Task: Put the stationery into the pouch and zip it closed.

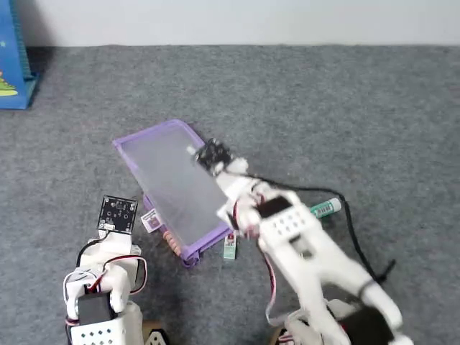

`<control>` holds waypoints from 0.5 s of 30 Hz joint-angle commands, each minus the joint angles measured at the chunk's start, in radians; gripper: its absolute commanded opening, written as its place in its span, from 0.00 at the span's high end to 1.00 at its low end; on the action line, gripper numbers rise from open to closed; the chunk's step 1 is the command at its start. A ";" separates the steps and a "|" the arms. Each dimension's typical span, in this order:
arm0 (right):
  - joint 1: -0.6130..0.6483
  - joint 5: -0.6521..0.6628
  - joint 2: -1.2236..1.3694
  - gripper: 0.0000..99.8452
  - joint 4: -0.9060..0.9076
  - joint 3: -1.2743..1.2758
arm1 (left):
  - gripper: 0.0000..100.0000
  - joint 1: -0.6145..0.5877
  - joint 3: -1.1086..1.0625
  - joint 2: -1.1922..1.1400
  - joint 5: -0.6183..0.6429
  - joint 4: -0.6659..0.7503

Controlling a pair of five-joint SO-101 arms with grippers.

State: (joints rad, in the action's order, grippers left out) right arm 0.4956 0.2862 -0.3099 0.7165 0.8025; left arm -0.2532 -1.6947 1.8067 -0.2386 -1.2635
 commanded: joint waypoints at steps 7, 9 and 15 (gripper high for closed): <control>-0.018 -0.011 0.059 0.99 0.275 -0.233 | 0.99 0.005 0.012 0.014 -0.005 -0.003; 0.005 -0.011 0.016 0.99 0.352 -0.249 | 0.99 0.005 0.012 0.014 -0.005 -0.003; 0.117 -0.014 -0.050 0.99 0.475 -0.238 | 0.99 0.005 0.012 0.014 -0.005 -0.003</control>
State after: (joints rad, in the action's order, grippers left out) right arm 0.5662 0.2862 -0.3099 1.1630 0.6122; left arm -0.2532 -1.6947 1.8067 -0.2386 -1.2635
